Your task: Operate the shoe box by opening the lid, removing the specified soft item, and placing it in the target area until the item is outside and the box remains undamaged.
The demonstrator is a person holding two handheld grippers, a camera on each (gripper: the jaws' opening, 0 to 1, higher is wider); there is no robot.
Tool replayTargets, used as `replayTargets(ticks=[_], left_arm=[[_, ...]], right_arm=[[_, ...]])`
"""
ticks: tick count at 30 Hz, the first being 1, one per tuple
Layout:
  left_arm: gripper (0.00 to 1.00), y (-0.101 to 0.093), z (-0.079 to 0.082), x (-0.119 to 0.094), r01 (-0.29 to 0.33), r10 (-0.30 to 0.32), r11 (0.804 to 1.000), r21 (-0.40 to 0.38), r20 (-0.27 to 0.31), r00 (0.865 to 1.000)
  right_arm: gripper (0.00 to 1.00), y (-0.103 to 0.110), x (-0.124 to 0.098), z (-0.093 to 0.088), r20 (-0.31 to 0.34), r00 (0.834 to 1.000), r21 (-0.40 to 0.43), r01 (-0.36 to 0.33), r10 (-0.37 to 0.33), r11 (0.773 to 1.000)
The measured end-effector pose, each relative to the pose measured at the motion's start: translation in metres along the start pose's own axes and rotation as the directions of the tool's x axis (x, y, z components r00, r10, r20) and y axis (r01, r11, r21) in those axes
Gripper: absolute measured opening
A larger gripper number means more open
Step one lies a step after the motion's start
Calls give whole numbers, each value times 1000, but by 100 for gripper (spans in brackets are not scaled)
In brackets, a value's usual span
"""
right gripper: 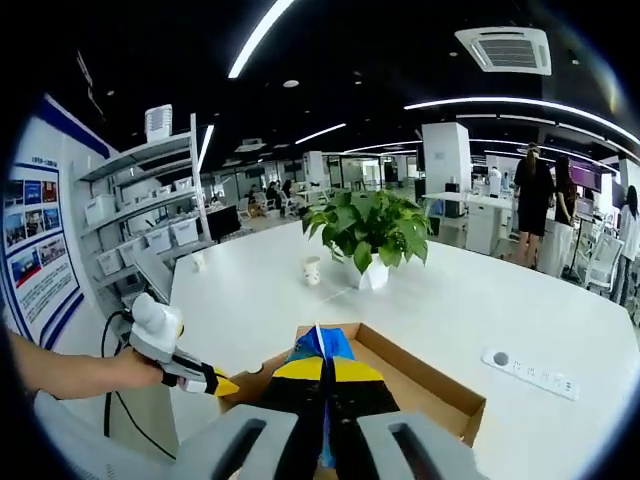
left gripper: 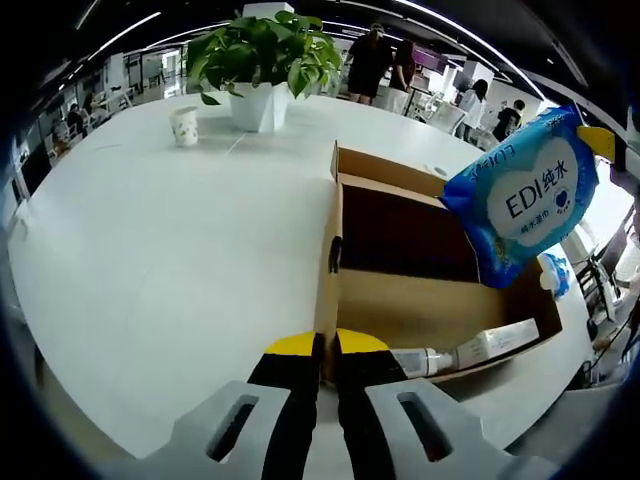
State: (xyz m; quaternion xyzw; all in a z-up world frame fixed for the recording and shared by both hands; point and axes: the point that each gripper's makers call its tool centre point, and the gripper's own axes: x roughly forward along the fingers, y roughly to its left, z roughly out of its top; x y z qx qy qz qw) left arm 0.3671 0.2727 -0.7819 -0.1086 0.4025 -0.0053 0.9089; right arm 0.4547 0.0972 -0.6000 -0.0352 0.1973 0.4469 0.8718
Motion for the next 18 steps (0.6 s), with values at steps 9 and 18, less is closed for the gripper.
replayTargets(ticks=[9, 18], left_arm=[[2, 3, 1, 0, -2, 2, 1000, -1, -1, 1000], [2, 6, 1, 0, -8, 9, 1000, -9, 1, 1000]], right_arm=[[0, -11, -19, 12, 29, 999, 10, 16, -16, 1000], [0, -27, -42, 18, 49, 998, 26, 44, -46, 999]])
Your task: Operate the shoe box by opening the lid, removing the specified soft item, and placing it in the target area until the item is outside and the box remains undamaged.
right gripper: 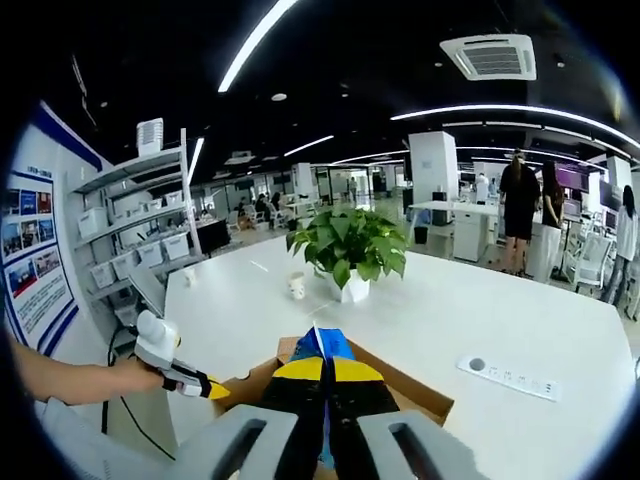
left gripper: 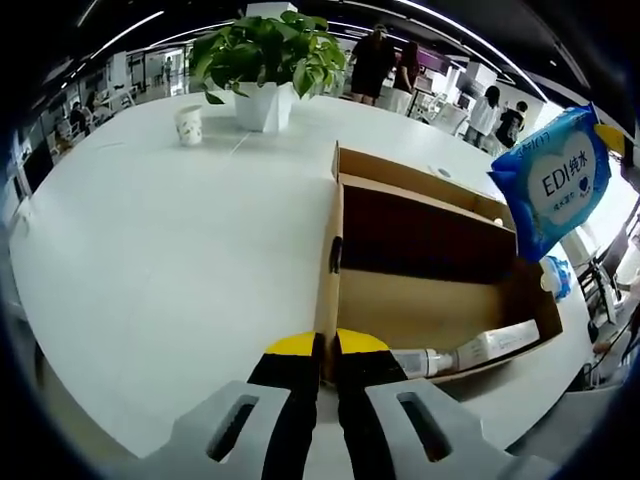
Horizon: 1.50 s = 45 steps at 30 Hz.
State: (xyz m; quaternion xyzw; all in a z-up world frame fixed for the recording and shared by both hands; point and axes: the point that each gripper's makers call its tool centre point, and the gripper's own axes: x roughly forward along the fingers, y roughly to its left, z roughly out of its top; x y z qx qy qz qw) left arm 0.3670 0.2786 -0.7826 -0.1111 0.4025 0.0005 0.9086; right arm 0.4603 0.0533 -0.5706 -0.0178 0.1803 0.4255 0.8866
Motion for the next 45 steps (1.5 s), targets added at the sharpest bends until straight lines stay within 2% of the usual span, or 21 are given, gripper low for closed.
replayTargets(ticks=[18, 29, 45], left_arm=[[2, 1, 0, 1, 2, -2, 1000, -5, 3, 1000], [2, 2, 1, 2, 5, -5, 1000, -6, -1, 1000], [3, 1, 1, 3, 8, -8, 1000, -4, -2, 1000]], right_arm=[[0, -36, -45, 11, 36, 995, 9, 88, -88, 996], [0, -64, -72, 10, 43, 987, 20, 155, -155, 988], [0, -91, -90, -3, 25, 975, 28, 221, -221, 975]])
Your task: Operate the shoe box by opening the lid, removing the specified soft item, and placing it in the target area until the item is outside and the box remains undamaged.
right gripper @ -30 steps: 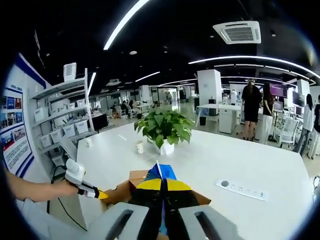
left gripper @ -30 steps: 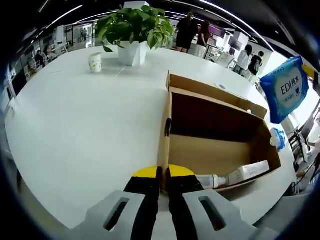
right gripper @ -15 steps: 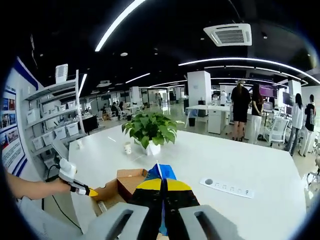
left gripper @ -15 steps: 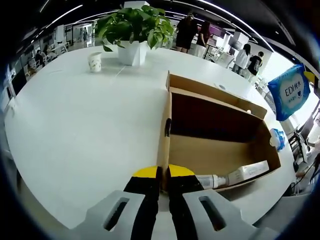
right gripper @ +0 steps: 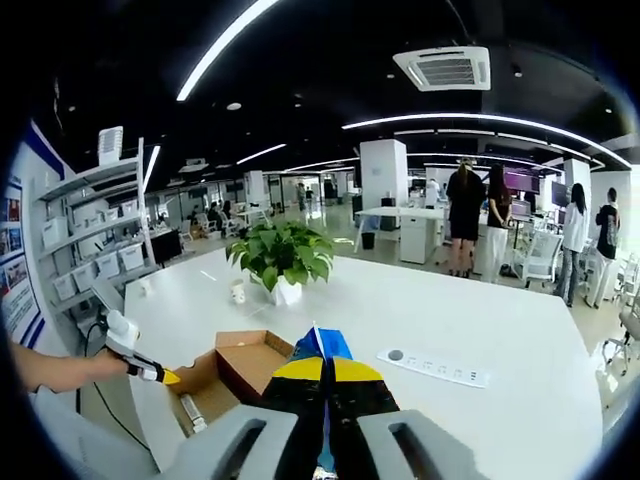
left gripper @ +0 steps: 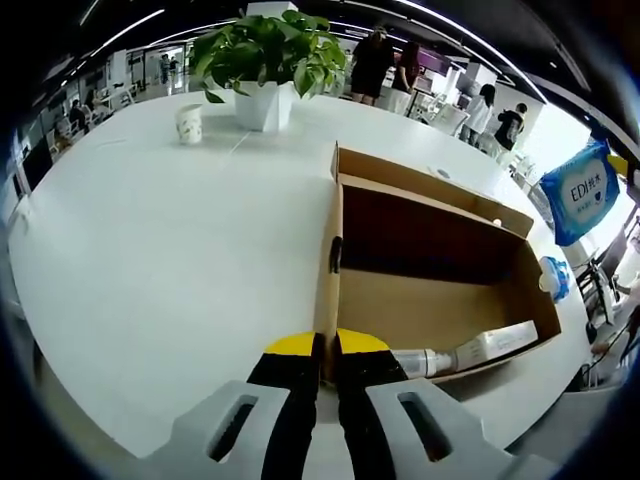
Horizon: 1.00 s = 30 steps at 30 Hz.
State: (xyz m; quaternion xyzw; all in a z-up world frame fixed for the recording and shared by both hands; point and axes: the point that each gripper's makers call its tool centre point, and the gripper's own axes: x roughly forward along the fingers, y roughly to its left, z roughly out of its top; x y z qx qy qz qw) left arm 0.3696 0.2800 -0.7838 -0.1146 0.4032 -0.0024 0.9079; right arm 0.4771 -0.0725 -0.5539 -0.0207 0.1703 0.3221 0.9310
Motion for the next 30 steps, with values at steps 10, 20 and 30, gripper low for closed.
replayTargets(ticks=[10, 20, 30], left_arm=[[3, 0, 0, 0, 3, -3, 1000, -1, 0, 1000], [3, -1, 0, 0, 6, -6, 1000, -1, 1, 1000], [3, -2, 0, 0, 8, -8, 1000, -3, 3, 1000]], right_arm=[[0, -14, -2, -7, -7, 999, 9, 33, -33, 999], [0, -31, 2, -24, -30, 996, 36, 89, -87, 995], [0, -44, 4, -37, -49, 990, 53, 134, -131, 990]])
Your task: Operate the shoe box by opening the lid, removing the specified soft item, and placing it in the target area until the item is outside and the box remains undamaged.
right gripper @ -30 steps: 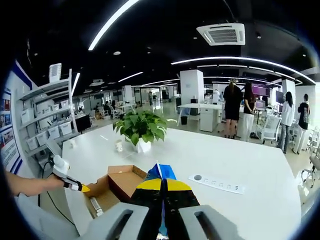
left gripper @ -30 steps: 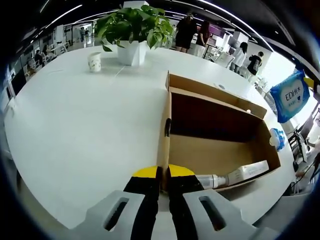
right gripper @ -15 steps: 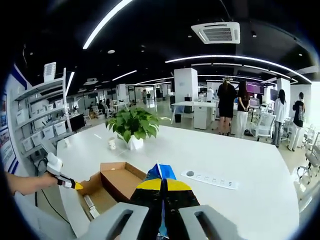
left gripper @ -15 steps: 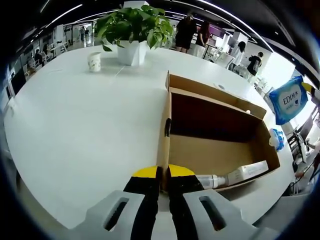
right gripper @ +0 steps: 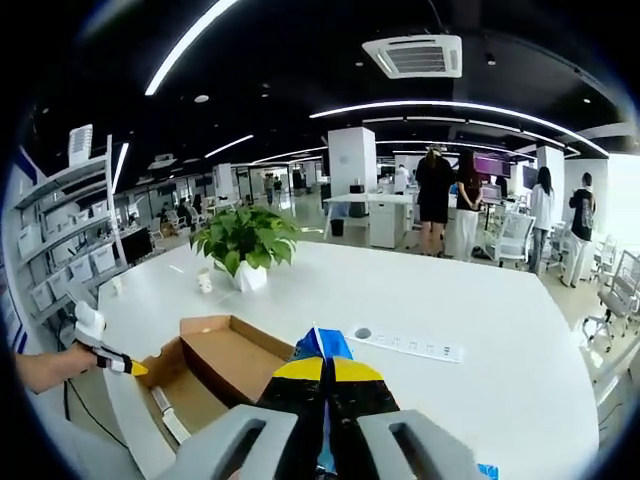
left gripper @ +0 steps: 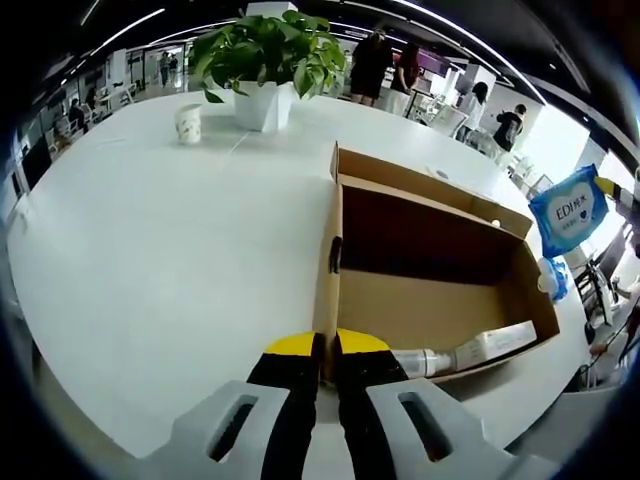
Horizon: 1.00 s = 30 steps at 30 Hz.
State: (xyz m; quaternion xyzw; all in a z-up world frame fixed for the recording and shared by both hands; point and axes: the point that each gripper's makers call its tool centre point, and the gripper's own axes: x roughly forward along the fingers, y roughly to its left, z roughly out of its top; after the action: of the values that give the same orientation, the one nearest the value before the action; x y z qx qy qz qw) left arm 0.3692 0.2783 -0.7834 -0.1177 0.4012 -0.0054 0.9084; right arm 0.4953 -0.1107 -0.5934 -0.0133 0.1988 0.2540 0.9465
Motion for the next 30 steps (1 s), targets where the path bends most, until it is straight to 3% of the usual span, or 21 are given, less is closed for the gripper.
replayTargets(ticks=[19, 30], left_arm=[[3, 1, 1, 0, 3, -3, 1000, -1, 3, 1000], [3, 0, 0, -1, 4, -4, 1000, -1, 5, 1000]], right_arm=[[0, -3, 17, -31, -61, 994, 79, 90, -86, 993], [0, -10, 22, -52, -97, 985, 215, 159, -141, 964]])
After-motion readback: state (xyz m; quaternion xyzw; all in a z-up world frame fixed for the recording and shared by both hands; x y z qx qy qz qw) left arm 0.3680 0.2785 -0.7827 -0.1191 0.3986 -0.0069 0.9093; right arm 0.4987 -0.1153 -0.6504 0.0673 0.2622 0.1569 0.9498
